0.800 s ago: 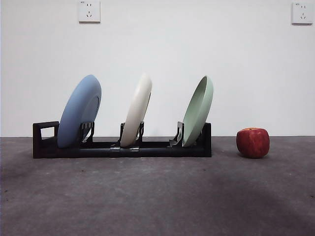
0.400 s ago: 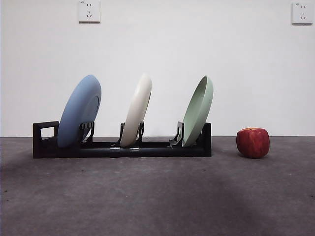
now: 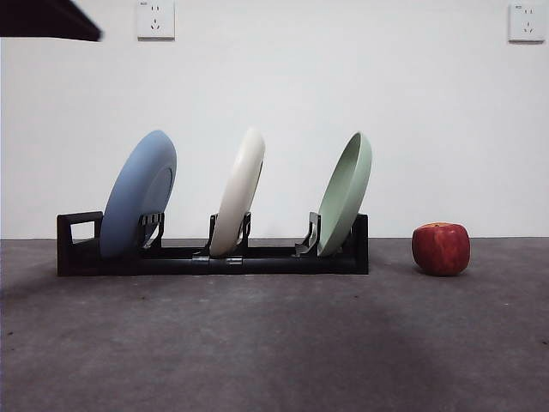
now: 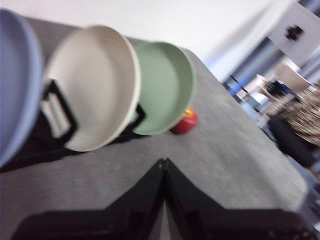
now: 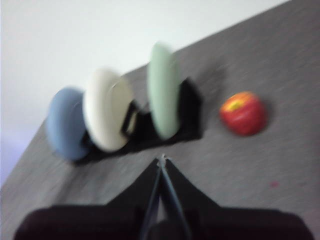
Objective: Take the yellow plate from the plate rack,put the plate on the table,take the apple from the table,put the apple in the plate
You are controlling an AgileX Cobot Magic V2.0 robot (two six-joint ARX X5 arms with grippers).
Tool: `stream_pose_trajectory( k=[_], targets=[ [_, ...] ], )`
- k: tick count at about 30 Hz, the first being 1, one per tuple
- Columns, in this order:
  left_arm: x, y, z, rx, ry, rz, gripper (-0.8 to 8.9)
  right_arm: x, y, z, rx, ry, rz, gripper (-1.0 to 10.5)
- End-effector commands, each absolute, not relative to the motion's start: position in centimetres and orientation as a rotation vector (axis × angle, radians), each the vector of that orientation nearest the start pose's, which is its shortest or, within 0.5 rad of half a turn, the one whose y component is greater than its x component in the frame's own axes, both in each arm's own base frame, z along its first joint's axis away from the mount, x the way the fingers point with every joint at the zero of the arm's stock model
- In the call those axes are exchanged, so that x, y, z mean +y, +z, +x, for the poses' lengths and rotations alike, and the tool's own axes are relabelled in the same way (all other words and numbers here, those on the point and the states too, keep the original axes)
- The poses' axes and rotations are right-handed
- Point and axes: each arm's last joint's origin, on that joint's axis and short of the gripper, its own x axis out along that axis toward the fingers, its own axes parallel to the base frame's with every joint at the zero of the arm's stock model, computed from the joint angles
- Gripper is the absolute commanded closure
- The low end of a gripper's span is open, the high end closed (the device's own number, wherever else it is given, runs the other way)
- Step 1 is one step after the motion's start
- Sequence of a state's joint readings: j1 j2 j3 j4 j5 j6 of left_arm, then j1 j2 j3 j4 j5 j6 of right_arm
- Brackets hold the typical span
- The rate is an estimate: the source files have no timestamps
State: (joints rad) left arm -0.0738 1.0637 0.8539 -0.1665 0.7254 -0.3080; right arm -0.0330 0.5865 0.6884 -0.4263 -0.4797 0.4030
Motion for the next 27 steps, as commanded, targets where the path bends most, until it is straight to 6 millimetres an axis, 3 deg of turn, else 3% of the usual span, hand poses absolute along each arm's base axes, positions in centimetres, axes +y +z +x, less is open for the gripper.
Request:
stream_pose_trajectory(
  k=[1, 12, 16, 21, 25, 27],
  targets=[
    [-4.6, 30.9, 25.1, 0.553, -0.763, -0.418, 8.18, 1.1, 30.5, 13.3, 0.431, 0.452, 0.474, 9.5],
    [-10.1, 31.9, 34.6, 0.756, -0.873, -0.344, 8.01, 1.2, 29.5, 14.3, 0.545, 0.486, 0.489, 9.5],
    [-12.1, 32.2, 36.9, 0.783, -0.857, -0.283, 6.06, 1.3, 29.5, 14.2, 0.549, 0.516, 0.495, 9.5],
    [-14.1, 32.8, 38.5, 0.798, -0.889, -0.257, 2.93, 1.3, 29.4, 14.1, 0.572, 0.532, 0.506, 9.5],
    [-15.1, 32.7, 39.0, 0.765, -0.853, -0.202, 1.52, 1.3, 29.3, 14.0, 0.587, 0.531, 0.511, 9.5],
    [-15.4, 32.1, 39.2, 0.77, -0.82, -0.161, 1.52, 1.3, 29.2, 14.0, 0.595, 0.529, 0.514, 9.5]
  ],
)
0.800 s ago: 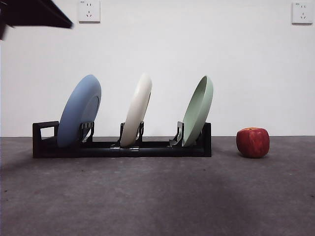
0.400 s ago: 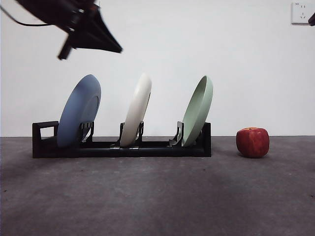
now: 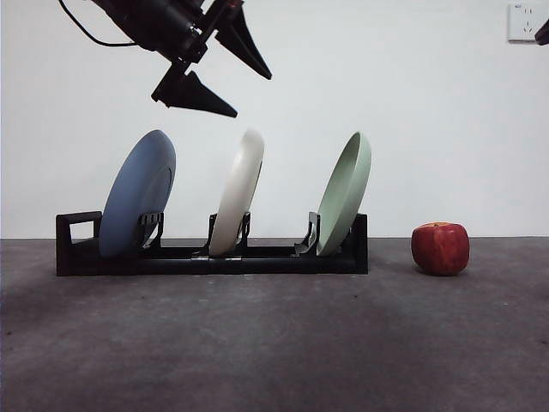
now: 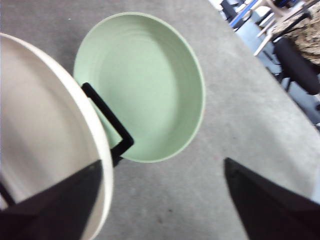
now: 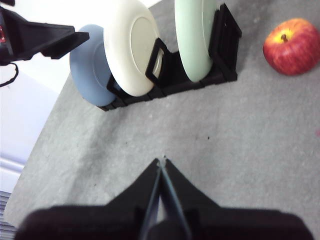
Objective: Take the yellow plate from the plate rack,put the plate on the table,take the apple from the table,put the apple in the plate
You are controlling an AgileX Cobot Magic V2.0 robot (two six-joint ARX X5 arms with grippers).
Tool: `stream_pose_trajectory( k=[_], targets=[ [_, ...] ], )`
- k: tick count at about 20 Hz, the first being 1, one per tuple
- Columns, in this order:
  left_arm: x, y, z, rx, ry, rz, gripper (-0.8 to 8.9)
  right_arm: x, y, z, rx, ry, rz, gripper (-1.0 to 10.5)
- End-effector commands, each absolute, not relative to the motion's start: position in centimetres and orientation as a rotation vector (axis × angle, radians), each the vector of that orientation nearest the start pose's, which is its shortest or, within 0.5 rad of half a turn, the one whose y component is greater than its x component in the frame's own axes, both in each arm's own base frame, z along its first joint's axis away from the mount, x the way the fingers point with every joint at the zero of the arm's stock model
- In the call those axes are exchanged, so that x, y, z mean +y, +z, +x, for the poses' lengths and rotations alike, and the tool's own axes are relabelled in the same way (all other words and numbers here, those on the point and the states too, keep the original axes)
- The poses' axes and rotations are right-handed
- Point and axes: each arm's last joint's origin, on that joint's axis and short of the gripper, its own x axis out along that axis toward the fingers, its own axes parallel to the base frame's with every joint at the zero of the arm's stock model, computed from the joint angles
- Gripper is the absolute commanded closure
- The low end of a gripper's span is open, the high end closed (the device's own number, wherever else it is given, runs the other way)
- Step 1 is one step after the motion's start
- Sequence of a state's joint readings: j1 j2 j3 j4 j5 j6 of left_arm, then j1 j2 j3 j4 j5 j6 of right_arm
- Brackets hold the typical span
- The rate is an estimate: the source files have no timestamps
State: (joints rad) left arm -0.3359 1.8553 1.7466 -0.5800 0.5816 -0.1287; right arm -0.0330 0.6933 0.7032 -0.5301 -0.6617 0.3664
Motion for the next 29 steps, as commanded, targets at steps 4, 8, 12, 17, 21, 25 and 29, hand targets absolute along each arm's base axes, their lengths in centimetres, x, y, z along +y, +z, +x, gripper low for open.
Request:
stream_pose_trajectory(
  k=[4, 8, 12, 17, 21, 25, 29],
  targets=[
    [-16.3, 30.7, 39.6, 0.792, -0.834, -0.108, 1.53, 1.3, 29.2, 14.0, 0.597, 0.528, 0.514, 9.5],
    [-17.7, 29.3, 39.8, 0.804, -0.858, -0.052, 1.58, 1.3, 29.1, 14.0, 0.597, 0.527, 0.507, 9.5],
    [-18.4, 27.7, 40.1, 0.839, -0.816, 0.008, 2.23, 1.3, 28.8, 13.8, 0.632, 0.517, 0.491, 9.5],
    [-18.4, 27.4, 40.5, 0.82, -0.772, 0.046, 6.52, 1.2, 28.1, 13.4, 0.7, 0.479, 0.456, 9.5],
    [-18.4, 27.5, 40.6, 0.805, -0.772, 0.046, 7.96, 1.2, 28.0, 13.3, 0.711, 0.472, 0.455, 9.5],
    [-18.4, 27.5, 40.6, 0.804, -0.773, 0.047, 8.15, 1.2, 28.0, 13.3, 0.711, 0.472, 0.455, 9.5],
    [-18.2, 27.5, 40.7, 0.799, -0.773, 0.055, 8.22, 1.2, 28.0, 13.3, 0.711, 0.472, 0.455, 9.5]
  ],
)
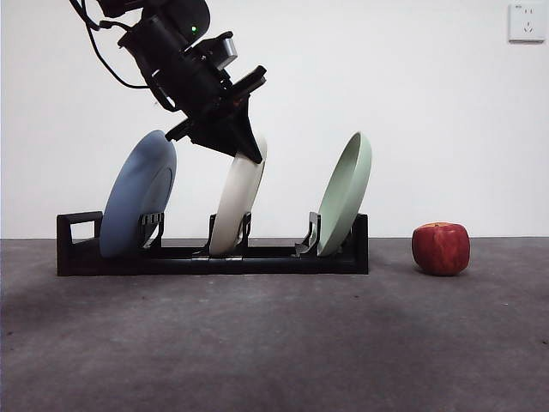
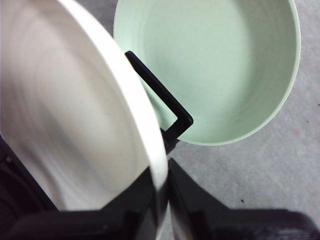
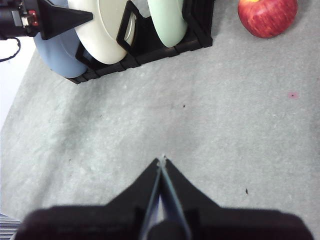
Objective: Take the yellow plate from the plate rack,put the plate on the table,take the apple from the table,put the apple in the plate
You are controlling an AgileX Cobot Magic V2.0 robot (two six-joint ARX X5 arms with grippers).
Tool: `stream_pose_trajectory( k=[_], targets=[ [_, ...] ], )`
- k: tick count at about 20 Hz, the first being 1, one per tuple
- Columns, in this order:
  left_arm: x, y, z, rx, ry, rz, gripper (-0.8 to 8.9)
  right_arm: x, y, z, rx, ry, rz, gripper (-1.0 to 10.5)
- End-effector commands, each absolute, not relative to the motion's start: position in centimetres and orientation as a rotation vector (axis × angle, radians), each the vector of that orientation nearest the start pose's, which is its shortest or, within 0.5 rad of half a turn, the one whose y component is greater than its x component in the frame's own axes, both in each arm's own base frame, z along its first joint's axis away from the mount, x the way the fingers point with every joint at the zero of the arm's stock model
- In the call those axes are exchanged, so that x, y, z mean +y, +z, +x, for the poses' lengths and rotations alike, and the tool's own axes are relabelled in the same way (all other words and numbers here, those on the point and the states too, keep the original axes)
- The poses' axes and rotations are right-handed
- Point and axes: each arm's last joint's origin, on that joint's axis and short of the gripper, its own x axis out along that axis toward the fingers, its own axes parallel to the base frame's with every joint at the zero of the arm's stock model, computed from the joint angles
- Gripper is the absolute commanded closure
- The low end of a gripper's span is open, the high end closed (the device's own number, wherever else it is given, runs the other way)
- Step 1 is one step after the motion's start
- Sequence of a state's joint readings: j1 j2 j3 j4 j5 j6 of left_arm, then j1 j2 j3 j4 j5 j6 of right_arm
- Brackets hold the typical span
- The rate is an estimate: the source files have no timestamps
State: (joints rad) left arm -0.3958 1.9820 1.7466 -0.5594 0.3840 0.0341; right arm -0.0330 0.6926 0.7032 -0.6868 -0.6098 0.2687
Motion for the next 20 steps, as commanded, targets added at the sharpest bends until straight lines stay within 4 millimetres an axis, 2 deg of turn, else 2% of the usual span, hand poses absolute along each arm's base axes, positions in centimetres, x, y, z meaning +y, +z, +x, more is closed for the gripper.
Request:
stream_pose_trajectory(
  k=[1, 6, 13, 17, 20],
  targets=[
    [-18.2, 27.5, 40.7, 0.801, -0.772, 0.053, 8.22, 1.2, 28.0, 13.3, 0.711, 0.471, 0.455, 9.5],
    [-17.7, 28.5, 41.0, 0.783, -0.814, 0.009, 8.22, 1.2, 27.9, 13.3, 0.71, 0.457, 0.45, 9.5],
    [-17.1, 34.6, 40.9, 0.703, -0.825, -0.003, 8.22, 1.2, 27.9, 13.3, 0.709, 0.447, 0.447, 9.5],
    [-16.6, 38.7, 39.2, 0.733, -0.856, 0.001, 8.22, 1.2, 27.9, 13.3, 0.709, 0.447, 0.447, 9.5],
    [-16.8, 39.8, 37.2, 0.791, -0.925, 0.019, 8.22, 1.2, 27.9, 13.3, 0.709, 0.446, 0.448, 9.5]
  ],
)
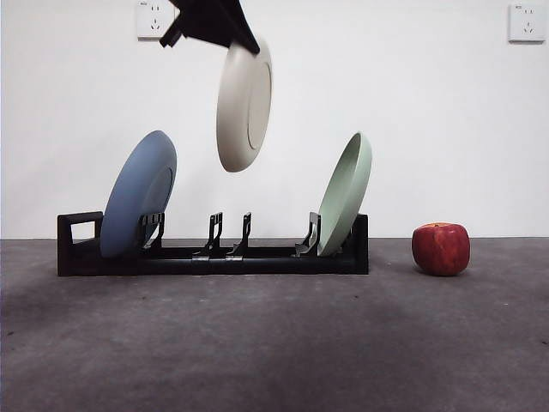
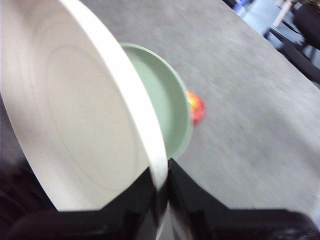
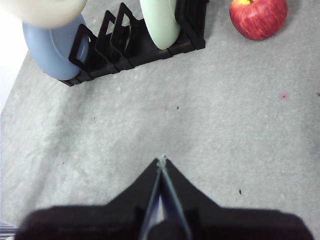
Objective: Take the yellow plate from the plate rack,put the plate on the table,take the apple from the table,put the apple in the plate
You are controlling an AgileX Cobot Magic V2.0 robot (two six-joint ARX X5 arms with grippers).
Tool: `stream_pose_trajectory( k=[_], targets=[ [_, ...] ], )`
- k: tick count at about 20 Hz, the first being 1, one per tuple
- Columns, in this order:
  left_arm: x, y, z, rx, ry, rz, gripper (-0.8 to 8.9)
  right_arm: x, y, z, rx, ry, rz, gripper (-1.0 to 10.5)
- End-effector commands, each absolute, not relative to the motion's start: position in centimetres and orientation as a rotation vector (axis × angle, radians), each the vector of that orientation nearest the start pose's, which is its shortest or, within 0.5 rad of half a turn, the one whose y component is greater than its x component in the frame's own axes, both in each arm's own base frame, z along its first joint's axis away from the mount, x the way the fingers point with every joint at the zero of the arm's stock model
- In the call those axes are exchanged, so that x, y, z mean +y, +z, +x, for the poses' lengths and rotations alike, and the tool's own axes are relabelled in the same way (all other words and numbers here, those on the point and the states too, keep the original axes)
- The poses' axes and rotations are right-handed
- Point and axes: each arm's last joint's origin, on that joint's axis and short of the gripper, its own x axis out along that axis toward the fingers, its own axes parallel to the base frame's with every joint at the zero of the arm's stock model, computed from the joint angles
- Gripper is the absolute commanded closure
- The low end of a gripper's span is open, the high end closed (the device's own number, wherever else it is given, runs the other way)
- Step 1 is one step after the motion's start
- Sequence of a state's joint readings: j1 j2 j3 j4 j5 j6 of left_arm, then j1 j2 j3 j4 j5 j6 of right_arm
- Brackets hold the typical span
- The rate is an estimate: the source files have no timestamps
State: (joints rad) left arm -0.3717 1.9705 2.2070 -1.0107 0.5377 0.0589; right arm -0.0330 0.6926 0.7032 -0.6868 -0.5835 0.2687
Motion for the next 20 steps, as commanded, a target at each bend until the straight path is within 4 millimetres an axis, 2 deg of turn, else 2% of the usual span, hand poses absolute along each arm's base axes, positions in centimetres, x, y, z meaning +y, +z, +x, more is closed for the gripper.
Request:
stream_pose_trajectory(
  k=[1, 3, 6, 10, 12, 16, 20],
  targets=[
    [-17.1, 40.0, 36.4, 0.804, -0.943, 0.04, 8.22, 1.2, 27.9, 13.3, 0.709, 0.446, 0.448, 9.5],
    [-17.8, 40.7, 34.5, 0.821, -0.997, 0.099, 8.22, 1.2, 27.9, 13.3, 0.71, 0.446, 0.448, 9.5],
    [-18.9, 42.1, 30.5, 0.871, -1.096, 0.19, 8.22, 1.1, 27.9, 13.4, 0.708, 0.429, 0.442, 9.5],
    [-20.8, 44.4, 25.1, 0.805, -1.228, 0.262, 8.22, 1.0, 27.9, 13.4, 0.707, 0.399, 0.433, 9.5],
    [-21.9, 44.6, 22.3, 0.799, -1.284, 0.313, 8.22, 1.0, 27.9, 13.4, 0.706, 0.395, 0.431, 9.5],
    [-24.3, 41.8, 17.8, 0.874, -1.283, 0.502, 8.22, 1.0, 27.9, 13.4, 0.704, 0.368, 0.423, 9.5],
    [-27.3, 37.5, 15.7, 0.895, -1.199, 0.667, 8.22, 0.9, 27.8, 13.4, 0.702, 0.347, 0.415, 9.5]
  ],
)
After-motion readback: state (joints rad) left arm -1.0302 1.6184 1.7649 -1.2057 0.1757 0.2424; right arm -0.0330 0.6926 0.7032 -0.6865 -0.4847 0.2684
